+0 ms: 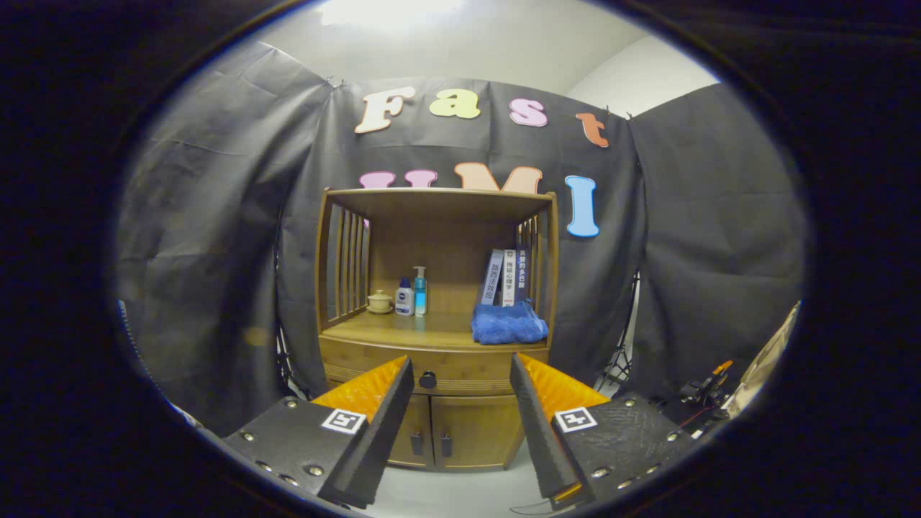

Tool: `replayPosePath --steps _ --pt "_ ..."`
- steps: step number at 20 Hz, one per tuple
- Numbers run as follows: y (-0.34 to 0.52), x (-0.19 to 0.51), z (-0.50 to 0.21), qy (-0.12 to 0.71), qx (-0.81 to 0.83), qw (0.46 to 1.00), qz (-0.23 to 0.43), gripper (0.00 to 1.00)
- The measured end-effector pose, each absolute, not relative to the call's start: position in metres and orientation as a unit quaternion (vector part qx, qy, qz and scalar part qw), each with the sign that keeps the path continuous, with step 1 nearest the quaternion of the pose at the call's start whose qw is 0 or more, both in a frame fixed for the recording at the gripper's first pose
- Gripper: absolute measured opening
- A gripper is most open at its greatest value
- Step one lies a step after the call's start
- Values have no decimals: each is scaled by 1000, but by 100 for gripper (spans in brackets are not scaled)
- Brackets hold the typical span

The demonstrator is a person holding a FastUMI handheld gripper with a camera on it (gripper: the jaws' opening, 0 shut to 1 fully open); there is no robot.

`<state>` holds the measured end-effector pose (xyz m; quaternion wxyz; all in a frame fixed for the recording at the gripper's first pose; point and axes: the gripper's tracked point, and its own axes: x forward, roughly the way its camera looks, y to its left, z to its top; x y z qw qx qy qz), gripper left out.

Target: Pull open the drawer, take out the items inside it, and place them on the countertop above the cabinet.

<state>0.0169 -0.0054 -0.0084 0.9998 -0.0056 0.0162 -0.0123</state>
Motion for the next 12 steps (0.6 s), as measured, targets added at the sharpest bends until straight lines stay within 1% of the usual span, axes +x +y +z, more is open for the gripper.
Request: replayPosePath --steps 3,6,11,12 --pt "-10 41 -15 15 2 1000 -25 80" --pt "-3 81 -37 34 -11 999 -28 80" --pt "48 167 -75 49 30 998 34 81" --pt "52 183 -85 54 42 997 36 81"
